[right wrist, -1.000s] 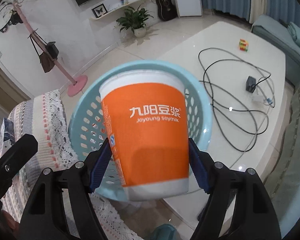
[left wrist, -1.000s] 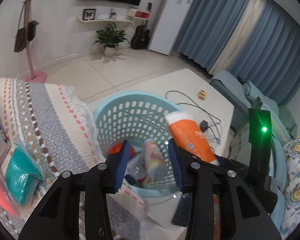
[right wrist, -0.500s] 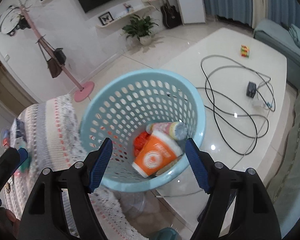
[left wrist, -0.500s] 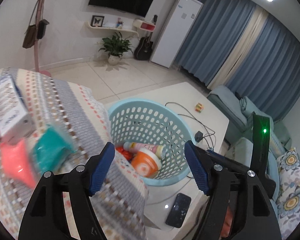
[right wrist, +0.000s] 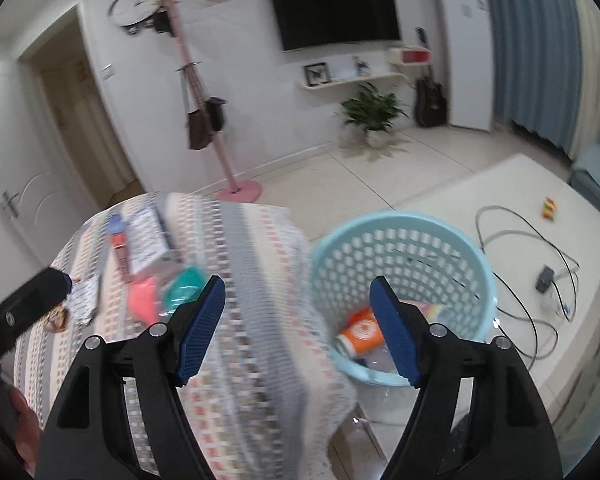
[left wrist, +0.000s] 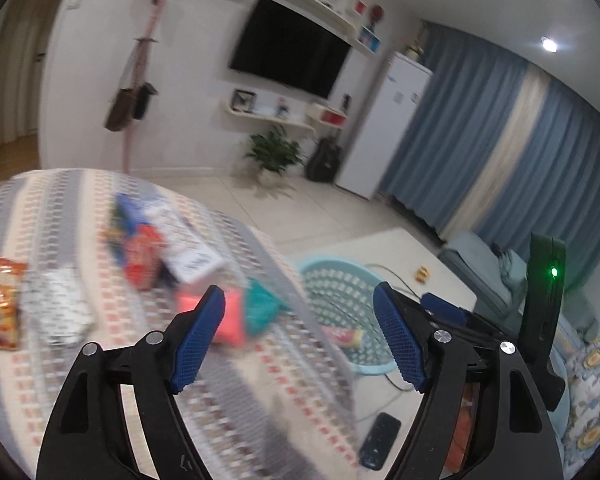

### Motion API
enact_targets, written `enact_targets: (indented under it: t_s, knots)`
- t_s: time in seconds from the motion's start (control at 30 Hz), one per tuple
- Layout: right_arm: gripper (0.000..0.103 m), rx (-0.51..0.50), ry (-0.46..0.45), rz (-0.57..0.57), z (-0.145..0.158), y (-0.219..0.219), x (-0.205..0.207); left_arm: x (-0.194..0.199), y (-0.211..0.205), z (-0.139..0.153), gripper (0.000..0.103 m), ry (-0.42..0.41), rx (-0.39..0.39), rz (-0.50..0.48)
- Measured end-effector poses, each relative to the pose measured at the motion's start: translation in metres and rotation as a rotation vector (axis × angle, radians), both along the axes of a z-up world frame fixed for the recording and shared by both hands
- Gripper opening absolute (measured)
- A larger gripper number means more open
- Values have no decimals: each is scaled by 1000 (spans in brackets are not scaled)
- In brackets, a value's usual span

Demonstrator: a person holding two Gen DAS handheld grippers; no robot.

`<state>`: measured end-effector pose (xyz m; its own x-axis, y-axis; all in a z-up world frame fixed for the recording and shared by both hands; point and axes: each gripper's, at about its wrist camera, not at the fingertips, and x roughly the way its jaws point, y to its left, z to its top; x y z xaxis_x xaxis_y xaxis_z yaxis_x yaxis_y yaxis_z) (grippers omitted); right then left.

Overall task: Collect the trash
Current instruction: 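Grasp the pink bag with the right tool while the left tool grasps the white triangle-print bag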

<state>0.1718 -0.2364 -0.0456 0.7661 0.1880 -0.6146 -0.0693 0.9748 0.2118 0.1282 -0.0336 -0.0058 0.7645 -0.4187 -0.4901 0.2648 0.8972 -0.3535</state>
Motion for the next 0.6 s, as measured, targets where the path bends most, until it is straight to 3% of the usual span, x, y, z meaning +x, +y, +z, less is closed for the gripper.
enact_targets:
  t_s: [0.2,0.6]
  knots:
    - [71,-9,7,78,0,44,2,-15,63,7,76,-7,-20,133]
    - [71,-3,97,188,-26,111,28,-43,195,-21,76,90,-92,411]
